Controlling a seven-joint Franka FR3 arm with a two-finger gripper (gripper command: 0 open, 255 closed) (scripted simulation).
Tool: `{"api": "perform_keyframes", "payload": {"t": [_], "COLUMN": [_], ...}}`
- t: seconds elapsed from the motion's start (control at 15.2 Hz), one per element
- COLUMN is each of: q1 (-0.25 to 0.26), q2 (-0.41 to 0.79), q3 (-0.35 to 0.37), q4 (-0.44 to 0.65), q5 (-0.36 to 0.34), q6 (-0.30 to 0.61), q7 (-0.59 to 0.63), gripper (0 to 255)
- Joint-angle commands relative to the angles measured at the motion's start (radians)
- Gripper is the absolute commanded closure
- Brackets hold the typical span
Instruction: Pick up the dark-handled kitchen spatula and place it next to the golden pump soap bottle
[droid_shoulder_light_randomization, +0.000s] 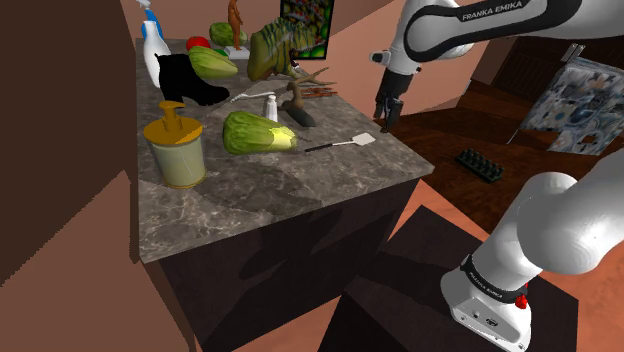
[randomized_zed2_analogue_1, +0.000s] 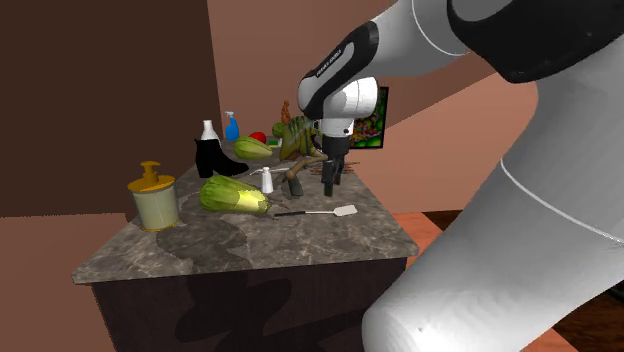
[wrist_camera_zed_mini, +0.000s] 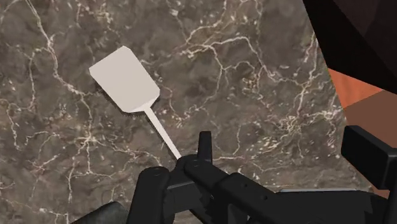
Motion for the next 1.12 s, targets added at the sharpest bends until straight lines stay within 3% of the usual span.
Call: {"api": "perform_keyframes", "payload": {"t": [0.0,0.33,0.66,1.06], "q1": [0.018,0.048,0.043,0.038], "q2": [0.089,0.297,0.502,0.544], "q3": [-0.033,-0.076,-0.066,-0.057], "q4": [0.045,0.162,0.308,0.277], "q5": [0.022,0.113,0.219,0.243], "q6": [0.044,0.123,0.159,0.23], "q7": [-0.108,-0.359,-0.594,-0.61], "gripper": [0,0,0,0]}}
